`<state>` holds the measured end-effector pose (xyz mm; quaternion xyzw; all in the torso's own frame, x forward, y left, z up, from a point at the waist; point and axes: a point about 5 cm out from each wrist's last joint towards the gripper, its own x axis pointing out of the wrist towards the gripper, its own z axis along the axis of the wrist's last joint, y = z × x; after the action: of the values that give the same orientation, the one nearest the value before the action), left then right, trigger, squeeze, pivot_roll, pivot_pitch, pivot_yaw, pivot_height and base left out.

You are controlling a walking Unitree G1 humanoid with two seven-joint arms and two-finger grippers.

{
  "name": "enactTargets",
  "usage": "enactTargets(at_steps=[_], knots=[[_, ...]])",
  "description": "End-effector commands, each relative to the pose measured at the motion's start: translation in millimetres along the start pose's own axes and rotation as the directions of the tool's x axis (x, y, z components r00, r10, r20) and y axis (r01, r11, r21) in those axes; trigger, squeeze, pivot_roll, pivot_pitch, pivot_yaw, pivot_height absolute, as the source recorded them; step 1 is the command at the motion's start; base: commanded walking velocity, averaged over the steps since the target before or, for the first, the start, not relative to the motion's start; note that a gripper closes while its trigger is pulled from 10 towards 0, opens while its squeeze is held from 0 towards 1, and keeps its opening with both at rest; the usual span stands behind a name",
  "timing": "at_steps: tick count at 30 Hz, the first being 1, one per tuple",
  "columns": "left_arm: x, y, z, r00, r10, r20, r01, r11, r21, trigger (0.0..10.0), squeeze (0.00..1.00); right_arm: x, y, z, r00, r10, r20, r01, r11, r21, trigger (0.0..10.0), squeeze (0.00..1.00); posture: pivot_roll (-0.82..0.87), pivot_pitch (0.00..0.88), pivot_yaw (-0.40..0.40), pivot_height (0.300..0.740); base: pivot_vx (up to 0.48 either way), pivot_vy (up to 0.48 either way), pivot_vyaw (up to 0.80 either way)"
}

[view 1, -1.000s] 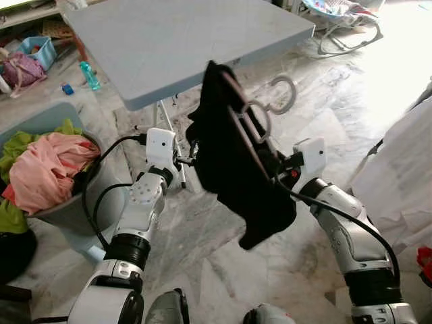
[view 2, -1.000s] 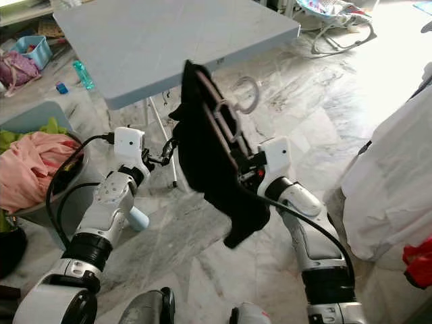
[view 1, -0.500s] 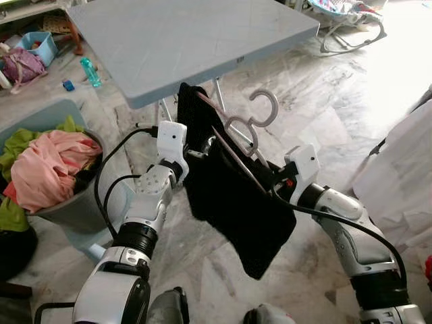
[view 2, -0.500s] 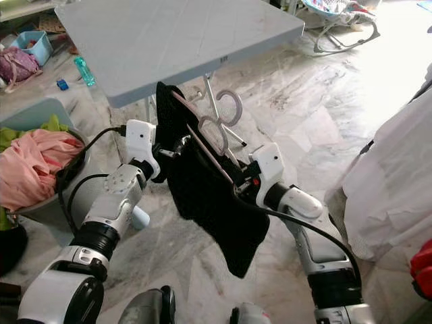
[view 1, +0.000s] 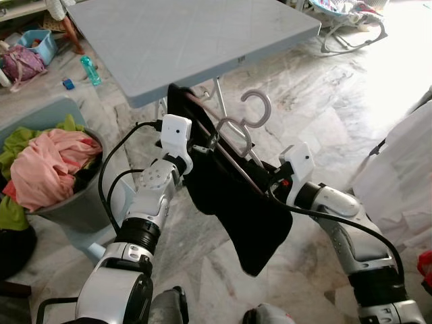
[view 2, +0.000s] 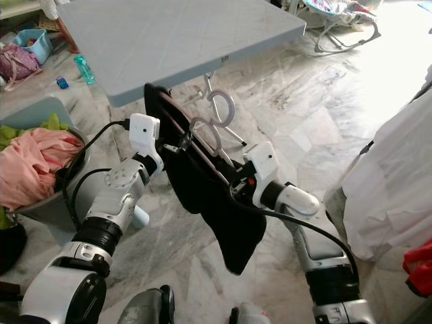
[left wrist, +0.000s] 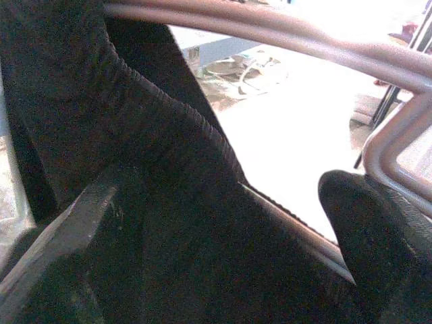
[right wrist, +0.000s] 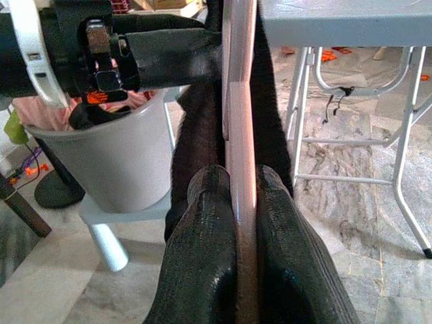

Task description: Hang hanger

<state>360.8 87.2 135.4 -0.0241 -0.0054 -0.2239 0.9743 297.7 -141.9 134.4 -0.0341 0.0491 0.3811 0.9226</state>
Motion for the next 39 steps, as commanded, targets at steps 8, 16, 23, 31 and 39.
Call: enactTargets(at_steps=[8, 16, 23, 31, 39], knots=[[0.5, 4.0, 1.5, 0.999, 0.044, -0.002, -0.044, 0.998, 0.047, 10.0, 1.0, 11.1, 1.4, 13.8, 0.999, 0.007, 0.05, -0.005, 0.999, -0.043, 10.0, 0.0, -0.06, 0.127, 0.012, 0.74, 0.0, 0.0, 0.0], [1.0, 21.3, 12.9, 0.992, 0.125, 0.036, -0.127, 0.99, 0.057, 10.0, 0.2, 8.0, 0.6, 11.8, 0.999, 0.017, 0.047, -0.014, 0.999, -0.047, 10.0, 0.0, -0.06, 0.127, 0.012, 0.74, 0.0, 0.0, 0.0], [0.6, 25.6, 15.3, 0.988, 0.145, 0.044, -0.147, 0.988, 0.051, 10.0, 0.0, 5.0, -1.7, 4.7, 1.0, 0.005, 0.023, -0.004, 0.999, -0.054, 10.0, 0.0, -0.06, 0.127, 0.012, 0.74, 0.0, 0.0, 0.0], [0.6, 28.6, 16.6, 0.989, 0.139, 0.05, -0.142, 0.989, 0.045, 10.0, 0.0, 4.8, -1.0, 3.6, 1.0, 0.012, 0.023, -0.011, 0.999, -0.054, 10.0, 0.0, -0.06, 0.12, 0.013, 0.74, 0.0, 0.0, 0.0], [4.4, 19.8, 19.3, 0.992, 0.108, 0.06, -0.109, 0.994, 0.018, 10.0, 0.0, 5.5, -1.0, 1.4, 1.0, 0.021, 0.023, -0.019, 0.999, -0.049, 10.0, 0.0, -0.06, 0.111, 0.012, 0.74, 0.0, 0.0, 0.0]])
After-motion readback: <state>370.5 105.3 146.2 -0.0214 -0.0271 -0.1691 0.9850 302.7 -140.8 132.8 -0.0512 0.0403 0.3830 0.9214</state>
